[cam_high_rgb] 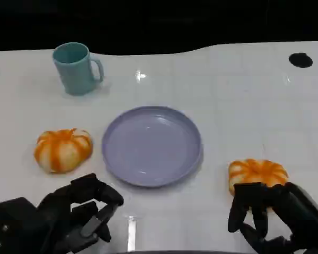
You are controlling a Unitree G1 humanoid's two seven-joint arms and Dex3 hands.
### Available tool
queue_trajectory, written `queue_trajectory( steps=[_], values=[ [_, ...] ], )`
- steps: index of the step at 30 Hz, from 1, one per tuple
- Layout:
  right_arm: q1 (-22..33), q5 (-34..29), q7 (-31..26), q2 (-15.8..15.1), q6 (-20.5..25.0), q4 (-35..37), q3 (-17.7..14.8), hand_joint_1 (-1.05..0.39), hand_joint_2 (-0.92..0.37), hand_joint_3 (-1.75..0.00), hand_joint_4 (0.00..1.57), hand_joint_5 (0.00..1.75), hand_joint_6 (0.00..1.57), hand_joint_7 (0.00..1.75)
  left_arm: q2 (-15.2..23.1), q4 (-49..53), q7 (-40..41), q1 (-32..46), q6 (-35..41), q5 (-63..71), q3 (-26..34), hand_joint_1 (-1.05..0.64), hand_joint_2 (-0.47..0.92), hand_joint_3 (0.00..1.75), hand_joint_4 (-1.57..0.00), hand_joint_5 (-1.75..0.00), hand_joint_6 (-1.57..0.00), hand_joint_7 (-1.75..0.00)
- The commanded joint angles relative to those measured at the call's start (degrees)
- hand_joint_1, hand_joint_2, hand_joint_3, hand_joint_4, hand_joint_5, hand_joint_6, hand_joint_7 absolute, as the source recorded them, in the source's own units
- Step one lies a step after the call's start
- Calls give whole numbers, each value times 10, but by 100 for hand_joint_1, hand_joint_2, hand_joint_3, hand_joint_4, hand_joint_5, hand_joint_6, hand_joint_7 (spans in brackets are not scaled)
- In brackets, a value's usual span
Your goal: Grasp the bread from the table and place it into the plate.
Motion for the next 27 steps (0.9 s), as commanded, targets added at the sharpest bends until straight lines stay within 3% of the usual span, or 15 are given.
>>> queue_trajectory(
  steps=[1, 27],
  values=[
    [0, 4, -1, -2, 9, -4, -4, -8, -21, -140, 100, 175, 93, 129, 6, -3, 1, -1, 1, -2, 5, -39, 92, 50, -68, -175, -63, -134],
    [2, 4, -1, -3, 12, -8, -4, -7, -21, -142, 101, 175, 93, 129, 5, 0, -3, 2, -6, -7, 7, -40, 92, 50, -67, -175, -63, -132]
  ],
)
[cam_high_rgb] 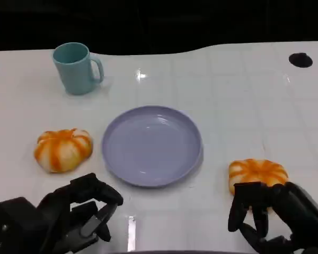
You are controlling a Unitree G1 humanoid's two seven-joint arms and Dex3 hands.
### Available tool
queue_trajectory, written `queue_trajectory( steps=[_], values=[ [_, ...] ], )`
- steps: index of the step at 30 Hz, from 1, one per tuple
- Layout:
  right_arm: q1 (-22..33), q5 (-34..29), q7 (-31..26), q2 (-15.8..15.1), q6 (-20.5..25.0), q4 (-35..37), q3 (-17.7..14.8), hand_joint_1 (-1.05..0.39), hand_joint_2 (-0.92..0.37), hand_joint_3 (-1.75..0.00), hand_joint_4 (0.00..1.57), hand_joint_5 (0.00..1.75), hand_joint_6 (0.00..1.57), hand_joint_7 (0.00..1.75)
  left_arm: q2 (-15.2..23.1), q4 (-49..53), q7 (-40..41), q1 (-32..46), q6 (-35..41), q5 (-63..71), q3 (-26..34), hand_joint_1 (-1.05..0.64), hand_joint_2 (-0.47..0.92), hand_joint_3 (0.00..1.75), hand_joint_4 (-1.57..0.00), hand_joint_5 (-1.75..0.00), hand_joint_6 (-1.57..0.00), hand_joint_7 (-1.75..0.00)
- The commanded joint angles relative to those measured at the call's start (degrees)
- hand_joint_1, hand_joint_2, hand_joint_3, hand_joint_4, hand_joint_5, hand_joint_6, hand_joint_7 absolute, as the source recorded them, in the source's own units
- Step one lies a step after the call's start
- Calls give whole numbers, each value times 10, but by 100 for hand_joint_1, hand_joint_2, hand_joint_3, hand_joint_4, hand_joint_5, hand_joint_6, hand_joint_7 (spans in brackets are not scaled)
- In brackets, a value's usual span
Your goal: Grasp the bread from the table and place it into the plate.
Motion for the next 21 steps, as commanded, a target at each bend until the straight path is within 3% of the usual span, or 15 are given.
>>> queue_trajectory(
  steps=[1, 5, 12, 17, 21],
  values=[
    [2, 7, 0, -3, 3, -4, -5, -6, -21, -142, 101, 175, 92, 128, 5, -1, -3, 2, -6, -5, 6, -40, 92, 50, -67, -175, -63, -132],
    [4, 10, -4, 1, 8, -8, -7, -3, -23, -136, 100, 164, 88, 115, 5, 1, -3, 2, -8, -3, 6, -40, 92, 49, -67, -175, -64, -132],
    [6, 18, -14, 12, 13, -20, -18, -3, -30, -123, 73, 141, 76, 93, 5, -1, 1, 3, -3, -1, 6, -40, 92, 49, -67, -175, -64, -132],
    [15, -21, -12, 7, 66, -70, -22, -11, -41, -94, 52, 115, 57, 74, 5, -6, -2, 9, -5, -4, 6, -39, 92, 49, -67, -175, -64, -131],
    [12, -67, -6, -3, 103, -102, -20, -16, -54, -62, 40, 93, 51, 50, 4, -10, -1, 11, 0, -6, 7, -39, 92, 49, -67, -175, -64, -131]
  ],
)
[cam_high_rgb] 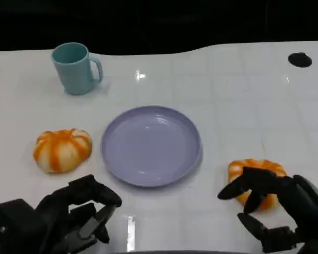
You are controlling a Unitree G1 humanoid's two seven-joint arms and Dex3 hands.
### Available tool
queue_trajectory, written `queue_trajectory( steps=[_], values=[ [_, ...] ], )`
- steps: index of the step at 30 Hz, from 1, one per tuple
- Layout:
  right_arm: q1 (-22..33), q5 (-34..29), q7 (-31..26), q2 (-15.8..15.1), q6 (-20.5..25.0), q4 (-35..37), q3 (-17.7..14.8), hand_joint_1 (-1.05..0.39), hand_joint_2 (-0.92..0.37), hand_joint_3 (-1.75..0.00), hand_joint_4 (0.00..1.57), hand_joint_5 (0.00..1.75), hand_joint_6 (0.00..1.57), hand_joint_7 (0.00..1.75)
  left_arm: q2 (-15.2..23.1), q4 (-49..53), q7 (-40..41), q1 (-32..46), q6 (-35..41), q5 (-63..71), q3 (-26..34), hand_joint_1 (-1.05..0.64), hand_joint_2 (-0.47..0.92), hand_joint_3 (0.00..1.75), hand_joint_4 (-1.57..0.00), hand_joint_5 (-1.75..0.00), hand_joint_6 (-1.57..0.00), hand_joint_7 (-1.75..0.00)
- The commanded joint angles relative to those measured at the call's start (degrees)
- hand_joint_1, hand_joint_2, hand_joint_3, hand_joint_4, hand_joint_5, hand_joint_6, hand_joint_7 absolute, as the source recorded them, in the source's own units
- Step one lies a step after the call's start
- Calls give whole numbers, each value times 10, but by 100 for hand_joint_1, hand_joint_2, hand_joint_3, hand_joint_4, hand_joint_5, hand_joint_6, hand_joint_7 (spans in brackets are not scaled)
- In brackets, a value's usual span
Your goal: Grasp the bread from the table and place it into the plate.
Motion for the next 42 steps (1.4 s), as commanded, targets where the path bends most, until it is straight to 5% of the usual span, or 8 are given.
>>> queue_trajectory(
  steps=[1, 6, 11, 19, 29, 42],
  values=[
    [-2, -39, 4, -18, 30, -31, -4, -16, -57, -54, 37, 90, 51, 45, 4, -10, -2, 3, 2, -7, 5, -39, 92, 49, -66, -175, -64, -131],
    [-16, -93, 18, -56, 39, -46, -9, -22, -71, -21, 17, 69, 43, 25, 5, -11, -1, 1, 3, -5, 2, -41, 92, 49, -66, -175, -64, -130],
    [-30, -151, 43, -87, 70, -69, -12, -31, -76, -5, 6, 63, 35, 14, 4, -9, -1, -2, 1, -8, 1, -40, 92, 49, -66, -175, -64, -131],
    [-47, -249, 77, -111, 107, -81, 9, -39, -74, -1, 0, 61, 31, 9, 2, -15, 5, -2, 8, -5, -3, -41, 92, 49, -67, -175, -64, -132],
    [-96, -327, 81, -108, 130, -6, 55, -48, -78, -1, 0, 57, 29, 5, -3, -27, 12, 0, 21, -4, -6, -40, 92, 49, -67, -175, -63, -133],
    [-176, -340, 59, -88, 161, 144, 111, -53, -87, -2, 0, 52, 30, 3, -2, -41, 19, 3, 26, 1, -14, -41, 92, 50, -68, -175, -63, -135]
  ],
)
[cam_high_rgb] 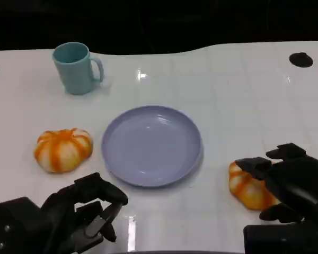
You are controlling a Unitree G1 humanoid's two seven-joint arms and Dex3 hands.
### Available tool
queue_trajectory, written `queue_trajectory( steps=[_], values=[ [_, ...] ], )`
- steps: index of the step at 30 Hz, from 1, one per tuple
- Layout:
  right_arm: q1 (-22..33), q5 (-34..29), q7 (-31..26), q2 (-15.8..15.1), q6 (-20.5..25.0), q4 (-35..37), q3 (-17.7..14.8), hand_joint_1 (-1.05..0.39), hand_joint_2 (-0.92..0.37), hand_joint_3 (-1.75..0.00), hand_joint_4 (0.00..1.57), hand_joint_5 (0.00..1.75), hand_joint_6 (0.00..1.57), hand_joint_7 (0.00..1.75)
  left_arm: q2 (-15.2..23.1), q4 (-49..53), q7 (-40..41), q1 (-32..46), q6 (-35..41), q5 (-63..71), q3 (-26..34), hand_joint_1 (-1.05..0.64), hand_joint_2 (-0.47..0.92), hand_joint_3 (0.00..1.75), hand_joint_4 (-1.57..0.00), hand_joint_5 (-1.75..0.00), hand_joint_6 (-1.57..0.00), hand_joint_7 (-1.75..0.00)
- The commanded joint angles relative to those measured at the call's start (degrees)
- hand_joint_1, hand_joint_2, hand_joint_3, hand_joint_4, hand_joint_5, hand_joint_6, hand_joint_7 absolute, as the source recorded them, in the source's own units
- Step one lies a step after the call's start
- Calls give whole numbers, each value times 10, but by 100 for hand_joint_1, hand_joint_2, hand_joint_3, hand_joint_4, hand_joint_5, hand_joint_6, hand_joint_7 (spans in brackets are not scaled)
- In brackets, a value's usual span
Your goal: Grasp the bread from the table and place it into the plate.
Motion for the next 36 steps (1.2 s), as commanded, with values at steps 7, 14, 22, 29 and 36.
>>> queue_trajectory(
  steps=[7, 14, 22, 29, 36],
  values=[
    [-50, 16, -34, 7, 9, 111, 26, -54, -92, -2, 0, 48, 29, 1, 6, -13, 6, 2, 5, 7, 0, -42, 92, 50, -68, -175, -63, -135],
    [-80, 33, -80, 12, -3, 178, 38, -53, -92, -7, 10, 46, 37, 4, 3, -18, 8, 3, 10, 10, -1, -42, 92, 49, -67, -175, -62, -135],
    [-109, 152, -292, 46, -168, 282, -14, -8, -66, -66, 93, 156, 118, 52, 0, -22, 8, 5, 12, 12, -2, -41, 92, 49, -67, -175, -63, -134],
    [-135, 157, -354, 46, -215, 328, -7, -4, -32, -128, 94, 175, 83, 156, -1, -22, 7, 6, 9, 14, -3, -41, 92, 49, -66, -175, -63, -134],
    [-146, 168, -360, 53, -215, 314, -13, -4, -29, -127, 94, 175, 79, 156, -1, -21, 8, 4, 11, 16, -4, -41, 92, 49, -67, -175, -63, -135]
  ],
)
